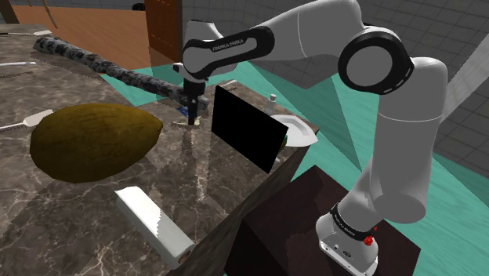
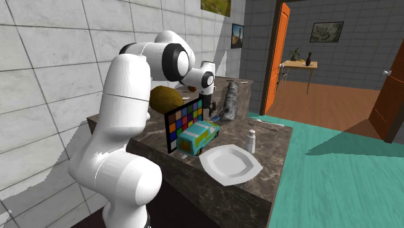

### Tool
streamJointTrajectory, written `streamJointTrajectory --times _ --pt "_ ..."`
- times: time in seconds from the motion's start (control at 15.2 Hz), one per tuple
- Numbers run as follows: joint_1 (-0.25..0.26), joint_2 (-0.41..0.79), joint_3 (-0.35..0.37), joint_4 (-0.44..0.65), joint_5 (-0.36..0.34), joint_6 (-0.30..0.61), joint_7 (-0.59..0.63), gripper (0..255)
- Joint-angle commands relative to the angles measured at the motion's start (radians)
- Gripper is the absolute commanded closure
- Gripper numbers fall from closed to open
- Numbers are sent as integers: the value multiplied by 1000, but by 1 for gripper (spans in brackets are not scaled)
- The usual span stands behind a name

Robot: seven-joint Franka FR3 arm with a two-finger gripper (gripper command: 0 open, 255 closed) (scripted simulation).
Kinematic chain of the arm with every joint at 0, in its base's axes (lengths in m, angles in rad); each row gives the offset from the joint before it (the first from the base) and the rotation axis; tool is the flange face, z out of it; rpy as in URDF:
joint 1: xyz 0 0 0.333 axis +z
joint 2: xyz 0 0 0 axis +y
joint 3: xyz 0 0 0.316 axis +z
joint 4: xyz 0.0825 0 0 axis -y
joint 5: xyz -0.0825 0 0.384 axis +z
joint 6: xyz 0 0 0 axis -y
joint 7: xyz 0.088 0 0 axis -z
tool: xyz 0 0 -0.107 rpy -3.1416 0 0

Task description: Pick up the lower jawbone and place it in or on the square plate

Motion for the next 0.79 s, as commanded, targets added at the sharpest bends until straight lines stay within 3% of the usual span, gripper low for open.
streamJointTrajectory --times 0.0,0.66,0.73 --pt "2 5 0 -20 -1 29 0 0" --pt "3 21 1 -31 0 57 -1 0" --pt "3 21 1 -31 0 57 -1 255"
